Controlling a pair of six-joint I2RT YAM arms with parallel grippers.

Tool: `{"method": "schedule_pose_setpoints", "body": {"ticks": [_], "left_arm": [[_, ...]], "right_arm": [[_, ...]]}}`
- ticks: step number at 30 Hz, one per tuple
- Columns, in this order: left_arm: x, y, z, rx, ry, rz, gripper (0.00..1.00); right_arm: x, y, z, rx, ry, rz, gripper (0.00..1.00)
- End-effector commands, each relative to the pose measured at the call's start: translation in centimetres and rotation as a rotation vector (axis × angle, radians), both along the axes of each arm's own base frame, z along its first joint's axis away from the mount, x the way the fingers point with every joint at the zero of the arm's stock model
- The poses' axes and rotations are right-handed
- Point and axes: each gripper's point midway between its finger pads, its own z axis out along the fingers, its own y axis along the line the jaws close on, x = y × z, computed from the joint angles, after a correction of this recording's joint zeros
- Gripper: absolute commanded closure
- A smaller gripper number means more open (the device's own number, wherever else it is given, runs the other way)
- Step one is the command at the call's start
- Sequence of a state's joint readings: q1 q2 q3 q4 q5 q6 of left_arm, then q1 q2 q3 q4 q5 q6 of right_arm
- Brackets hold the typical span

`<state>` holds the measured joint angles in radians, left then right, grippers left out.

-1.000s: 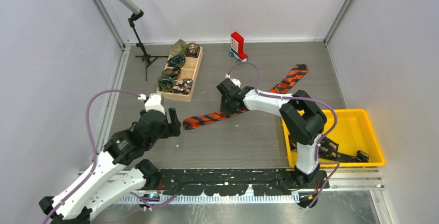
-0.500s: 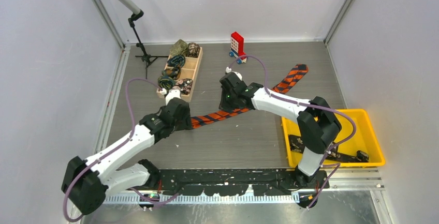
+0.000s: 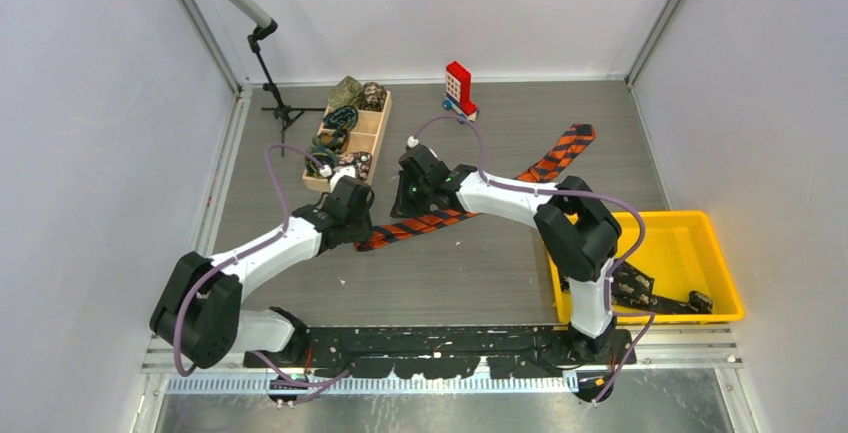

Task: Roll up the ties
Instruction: Flatten out the tie at the center of the board.

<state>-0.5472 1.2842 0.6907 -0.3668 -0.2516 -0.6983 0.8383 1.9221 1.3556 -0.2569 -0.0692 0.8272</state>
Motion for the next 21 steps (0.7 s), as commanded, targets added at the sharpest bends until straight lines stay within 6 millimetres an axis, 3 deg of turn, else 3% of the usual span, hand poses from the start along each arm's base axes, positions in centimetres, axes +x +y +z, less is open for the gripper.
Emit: {"method": "schedule_pose_setpoints", "body": {"ticks": [1,7,15,18,21], "left_arm": [[1.1,-0.7,0.1,-0.031,-0.035,-0.007,0.65],[-0.5,-0.1,-0.9,-0.044,-0.008,0.018,0.67],[-2.5,0.9,-2.4,-0.051,0.018,0.039,0.68],[-2.4,0.9,-1.6,-0.066,-0.005,0.038,0.67],[-2.5,1.0,-0.1,-0.077,-0.028,0.039,0.62]], "right_arm": [[0.3,2.0,1.6,0.076,-0.015,0.015,0.91],[-0.8,1.5,-0.5,0.051,0.016,0.013,0.92],[-2.6,-0.3,-5.6,-0.023,0.075,0.008,0.93],[-2.9,-0.6,-6.1,-0.035,0.083,0.010,0.94],[-2.7,-0.6,-5.4,-0.037,0.071,0.013,0.94]]}}
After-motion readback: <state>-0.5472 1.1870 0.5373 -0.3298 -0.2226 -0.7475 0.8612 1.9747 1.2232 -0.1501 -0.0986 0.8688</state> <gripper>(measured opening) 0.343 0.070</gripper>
